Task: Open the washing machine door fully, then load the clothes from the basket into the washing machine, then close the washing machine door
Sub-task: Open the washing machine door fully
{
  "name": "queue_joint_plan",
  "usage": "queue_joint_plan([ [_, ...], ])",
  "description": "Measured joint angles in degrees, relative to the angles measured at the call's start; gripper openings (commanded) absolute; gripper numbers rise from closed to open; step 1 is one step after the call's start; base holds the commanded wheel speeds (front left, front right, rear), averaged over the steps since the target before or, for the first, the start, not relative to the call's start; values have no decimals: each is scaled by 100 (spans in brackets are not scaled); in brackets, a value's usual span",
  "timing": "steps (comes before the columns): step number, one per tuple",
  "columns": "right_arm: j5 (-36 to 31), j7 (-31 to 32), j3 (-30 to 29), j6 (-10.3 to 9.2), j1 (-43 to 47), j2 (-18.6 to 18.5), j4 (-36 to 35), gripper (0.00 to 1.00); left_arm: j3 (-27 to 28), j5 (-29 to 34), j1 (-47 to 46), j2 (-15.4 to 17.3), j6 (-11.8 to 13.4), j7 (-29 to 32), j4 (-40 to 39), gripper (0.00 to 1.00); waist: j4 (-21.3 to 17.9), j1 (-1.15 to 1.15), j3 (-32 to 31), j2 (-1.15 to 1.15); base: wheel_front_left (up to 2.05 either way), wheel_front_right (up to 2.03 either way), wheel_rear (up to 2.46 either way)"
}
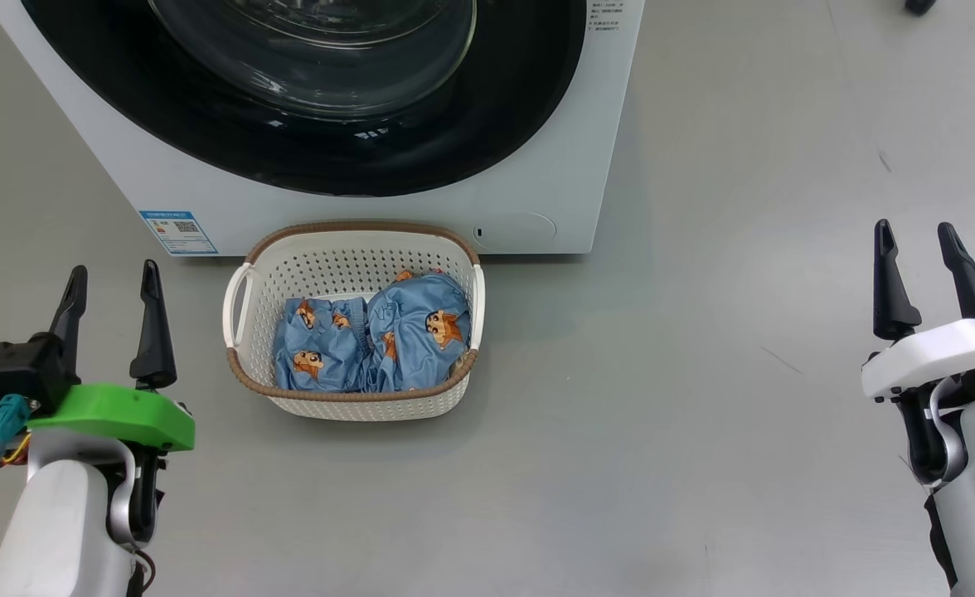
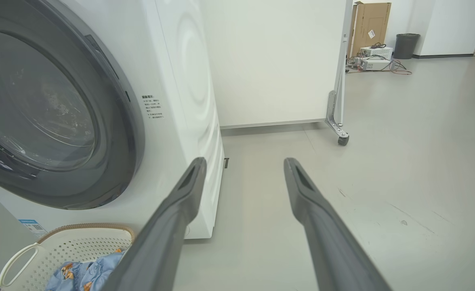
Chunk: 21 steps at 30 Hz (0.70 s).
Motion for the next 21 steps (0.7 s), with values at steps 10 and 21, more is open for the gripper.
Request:
queue_joint_plan([
  [10, -9, 0, -25, 4, 0, 3, 8, 100, -44, 0, -22, -26, 0, 0, -80, 100, 32, 0, 33, 0, 12, 12, -23],
  [21, -63, 0, -36, 5, 0, 32, 8, 100, -177, 9, -49, -20, -10, 0, -114, 100, 35, 0, -4, 0, 0, 0, 0],
])
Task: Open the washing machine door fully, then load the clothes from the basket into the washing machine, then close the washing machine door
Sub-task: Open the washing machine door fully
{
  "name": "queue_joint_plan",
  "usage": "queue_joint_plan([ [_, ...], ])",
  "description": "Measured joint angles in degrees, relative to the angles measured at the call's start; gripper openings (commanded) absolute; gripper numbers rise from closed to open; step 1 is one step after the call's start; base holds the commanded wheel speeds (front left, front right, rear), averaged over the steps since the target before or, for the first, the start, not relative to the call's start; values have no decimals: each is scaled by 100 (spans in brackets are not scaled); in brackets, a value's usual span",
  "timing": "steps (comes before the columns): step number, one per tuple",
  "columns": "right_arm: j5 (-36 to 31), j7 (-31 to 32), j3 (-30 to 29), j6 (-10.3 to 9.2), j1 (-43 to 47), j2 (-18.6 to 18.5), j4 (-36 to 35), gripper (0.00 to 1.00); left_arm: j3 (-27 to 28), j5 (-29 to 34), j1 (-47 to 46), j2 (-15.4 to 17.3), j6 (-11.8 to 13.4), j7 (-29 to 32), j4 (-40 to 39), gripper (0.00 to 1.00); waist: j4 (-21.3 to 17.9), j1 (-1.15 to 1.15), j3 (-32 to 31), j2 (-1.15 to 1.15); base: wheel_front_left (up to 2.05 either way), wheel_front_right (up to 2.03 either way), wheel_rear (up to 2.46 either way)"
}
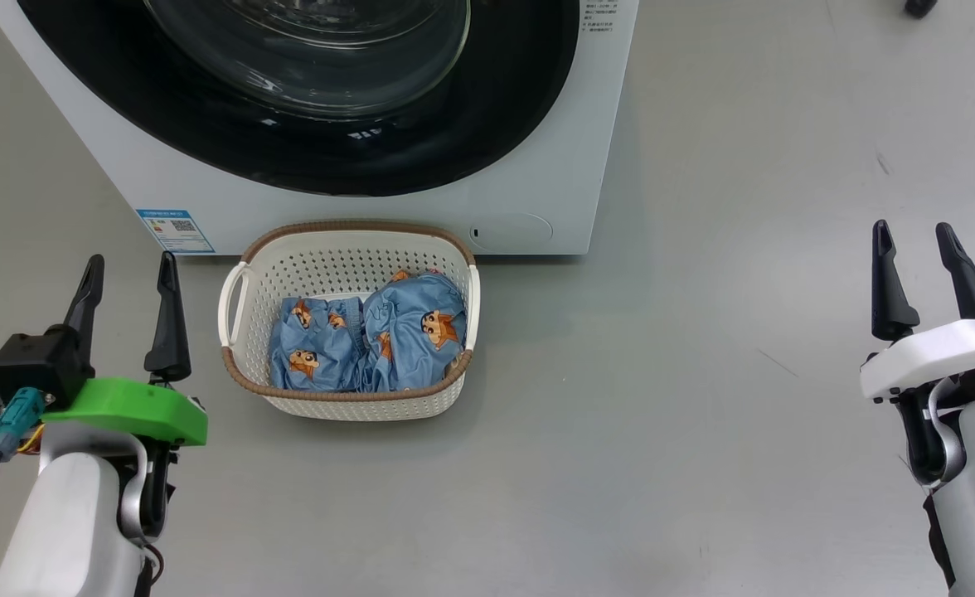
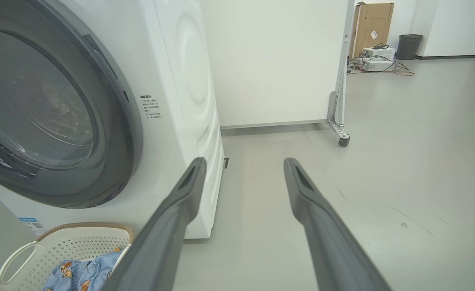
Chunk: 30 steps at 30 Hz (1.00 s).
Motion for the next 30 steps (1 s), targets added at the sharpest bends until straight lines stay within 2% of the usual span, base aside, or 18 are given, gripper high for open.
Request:
queue_joint_plan([
  [30, -77, 0, -160, 46, 2, 19, -66, 100, -277, 65, 91, 46, -7, 0, -25, 100, 25, 0, 28, 0, 0, 0, 0],
])
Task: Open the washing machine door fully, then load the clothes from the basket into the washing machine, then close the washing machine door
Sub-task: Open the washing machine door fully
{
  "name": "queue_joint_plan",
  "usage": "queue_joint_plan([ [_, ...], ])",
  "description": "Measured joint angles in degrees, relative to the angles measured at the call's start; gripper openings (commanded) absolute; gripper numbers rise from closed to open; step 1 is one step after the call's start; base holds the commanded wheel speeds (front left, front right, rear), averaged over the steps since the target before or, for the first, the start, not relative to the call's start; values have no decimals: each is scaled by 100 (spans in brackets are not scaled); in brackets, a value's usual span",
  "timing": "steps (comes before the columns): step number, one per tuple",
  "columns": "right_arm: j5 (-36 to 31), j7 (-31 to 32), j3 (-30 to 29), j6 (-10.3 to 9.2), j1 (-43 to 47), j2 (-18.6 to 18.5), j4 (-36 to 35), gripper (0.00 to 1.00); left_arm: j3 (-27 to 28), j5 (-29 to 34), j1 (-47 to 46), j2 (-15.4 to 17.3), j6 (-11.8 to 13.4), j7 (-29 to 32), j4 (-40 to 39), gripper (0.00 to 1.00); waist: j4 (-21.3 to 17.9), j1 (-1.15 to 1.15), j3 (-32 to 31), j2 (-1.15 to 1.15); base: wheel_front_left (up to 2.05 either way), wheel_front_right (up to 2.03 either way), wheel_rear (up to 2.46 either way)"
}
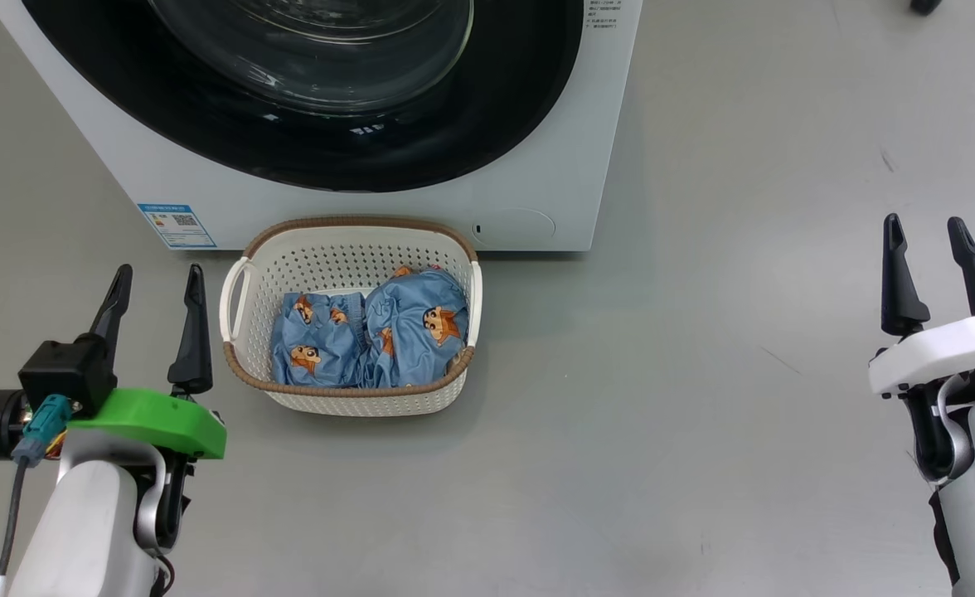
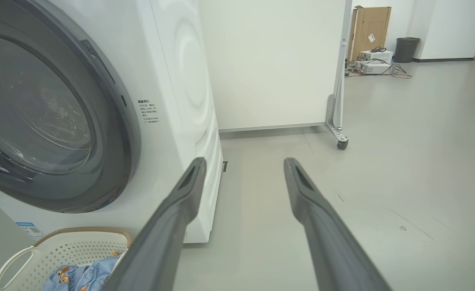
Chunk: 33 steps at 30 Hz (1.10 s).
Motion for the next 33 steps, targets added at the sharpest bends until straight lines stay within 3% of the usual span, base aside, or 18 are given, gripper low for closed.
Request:
queue_joint_plan([
  [19, 702, 0, -482, 2, -416, 230, -40, 100, -162, 40, 6, -21, 0, 0, -13, 100, 154, 0, 131, 0, 0, 0, 0],
  [33, 2683, 254, -1388, 2, -1222, 812, 25, 100, -308, 40, -4, -119, 0, 0, -5, 100, 386, 0, 298, 0, 0, 0, 0],
])
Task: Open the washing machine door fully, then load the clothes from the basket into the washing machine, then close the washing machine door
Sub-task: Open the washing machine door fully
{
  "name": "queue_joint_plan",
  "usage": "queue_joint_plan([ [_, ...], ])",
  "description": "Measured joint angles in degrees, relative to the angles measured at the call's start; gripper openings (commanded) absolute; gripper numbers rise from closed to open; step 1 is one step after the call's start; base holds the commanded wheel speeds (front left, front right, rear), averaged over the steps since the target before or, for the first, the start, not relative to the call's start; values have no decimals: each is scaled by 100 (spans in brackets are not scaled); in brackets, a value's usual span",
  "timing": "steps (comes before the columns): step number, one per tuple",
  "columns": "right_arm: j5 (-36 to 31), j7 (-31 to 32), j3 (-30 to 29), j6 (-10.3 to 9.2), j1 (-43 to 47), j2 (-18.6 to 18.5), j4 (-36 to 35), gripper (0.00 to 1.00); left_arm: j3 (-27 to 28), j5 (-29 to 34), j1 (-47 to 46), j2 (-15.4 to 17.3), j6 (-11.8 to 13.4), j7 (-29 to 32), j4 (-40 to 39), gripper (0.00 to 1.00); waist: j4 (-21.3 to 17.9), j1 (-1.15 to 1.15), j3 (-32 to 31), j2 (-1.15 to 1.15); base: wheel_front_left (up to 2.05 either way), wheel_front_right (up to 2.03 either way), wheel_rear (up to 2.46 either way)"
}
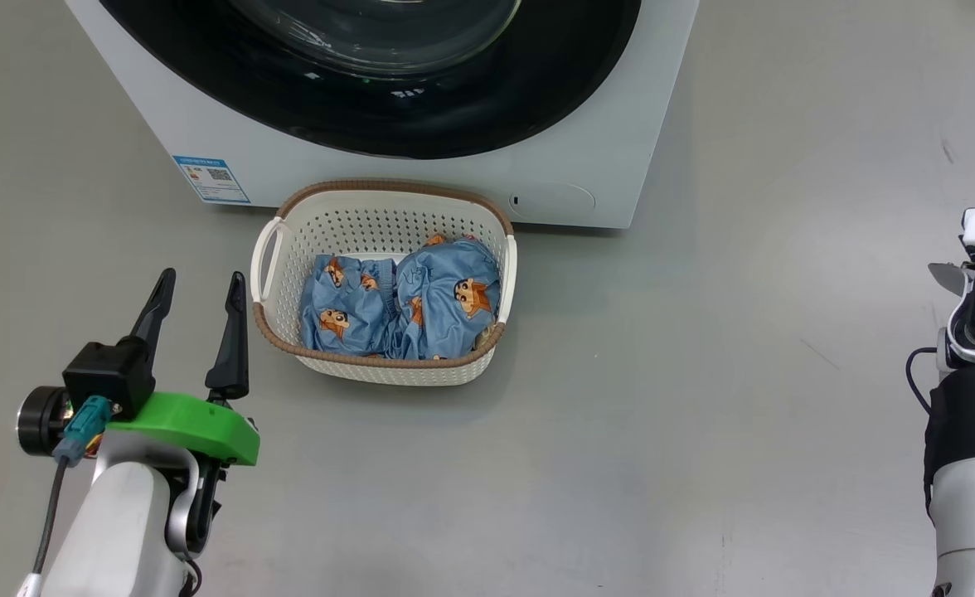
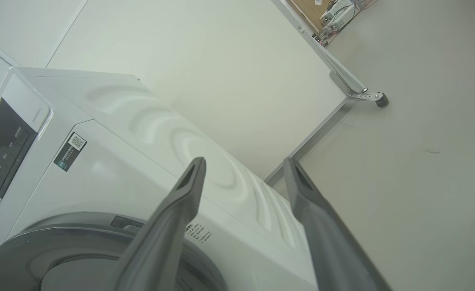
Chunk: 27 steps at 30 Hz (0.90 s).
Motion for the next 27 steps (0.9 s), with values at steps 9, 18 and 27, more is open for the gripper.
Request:
queue_joint_plan([
  [9, 1459, 641, -580, -64, -448, 138, 376, 35, 38, -1, -30, -23, 0, 0, 5, 100, 133, 0, 202, 0, 0, 0, 0],
  [18, 2429, 1410, -812, -415, -980, 135, 613, 0, 15, -1, -135, -71, 0, 0, 2, 100, 236, 0, 396, 0, 0, 0, 0],
  [27, 2487, 2256, -499, -855, -1634, 94, 639, 0, 23, -2, -250, -97, 0, 0, 18, 100, 337, 0, 559, 0, 0, 0, 0],
])
